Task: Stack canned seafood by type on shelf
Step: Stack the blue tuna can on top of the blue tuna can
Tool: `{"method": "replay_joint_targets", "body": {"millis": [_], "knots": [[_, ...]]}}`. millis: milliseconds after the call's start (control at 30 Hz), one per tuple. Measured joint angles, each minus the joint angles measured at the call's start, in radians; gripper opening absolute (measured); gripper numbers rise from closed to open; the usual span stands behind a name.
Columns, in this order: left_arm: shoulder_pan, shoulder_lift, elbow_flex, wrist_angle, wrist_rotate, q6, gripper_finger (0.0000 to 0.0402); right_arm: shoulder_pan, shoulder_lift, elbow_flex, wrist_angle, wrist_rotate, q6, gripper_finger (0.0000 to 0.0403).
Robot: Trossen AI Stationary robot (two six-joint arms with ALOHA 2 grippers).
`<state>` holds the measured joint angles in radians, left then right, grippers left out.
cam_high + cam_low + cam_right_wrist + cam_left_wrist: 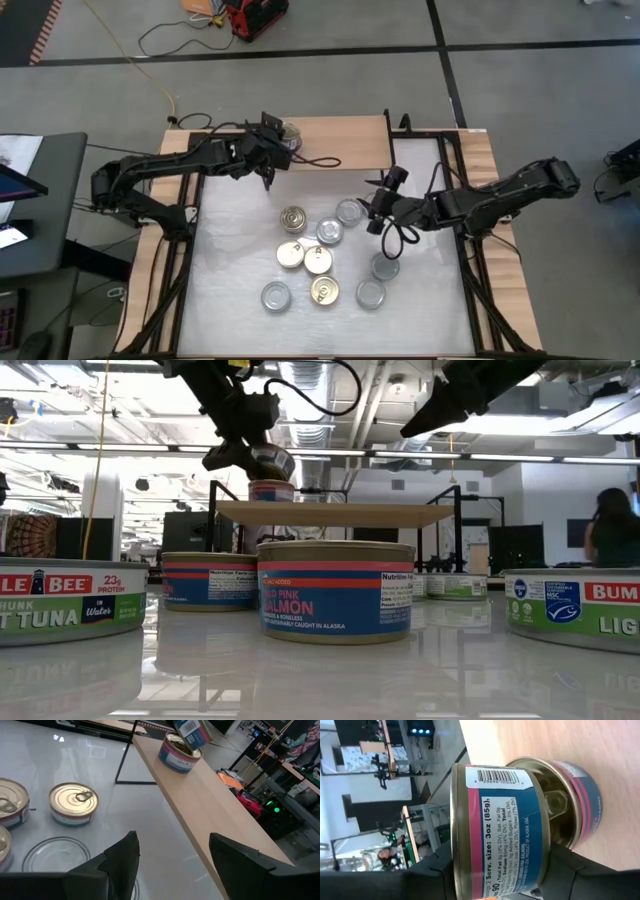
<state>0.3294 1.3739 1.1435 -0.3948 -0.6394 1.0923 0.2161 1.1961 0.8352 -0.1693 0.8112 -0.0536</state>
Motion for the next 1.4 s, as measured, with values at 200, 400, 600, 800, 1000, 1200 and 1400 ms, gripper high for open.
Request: {"method": "replay_joint_targets", "body": {"millis": [200,400,600,800,1000,1200,1400], "knots": [[-0.011,0.000,0.006,-0.014,-0.012,-0.042,0.0200,-0.001,0.000,0.000,0.016,0.000,0.000,0.0274],[-0.043,0.001,0.006,-0.069,-0.024,-0.050,0.0224,-0.001,0.000,0.000,0.034,0.000,0.001,0.0274],[-0.050,0.001,0.006,-0.103,-0.039,-0.094,0.0230,-0.001,0.000,0.000,0.044,0.000,0.027,0.0274],[-0.058,0.001,0.006,-0.117,-0.062,-0.156,0.0231,0.000,0.000,0.000,0.047,0.000,0.053,0.0274],[-0.079,0.002,0.006,-0.119,-0.098,-0.144,0.0232,0.000,0.000,0.000,0.050,0.000,0.054,0.0274],[-0.097,0.002,0.006,-0.114,-0.109,-0.076,0.0247,0.000,0.000,0.000,0.050,0.000,0.053,0.0274],[-0.115,0.003,0.006,-0.111,-0.129,-0.050,0.0254,0.000,0.000,0.000,0.050,0.000,0.053,0.0274]]}}
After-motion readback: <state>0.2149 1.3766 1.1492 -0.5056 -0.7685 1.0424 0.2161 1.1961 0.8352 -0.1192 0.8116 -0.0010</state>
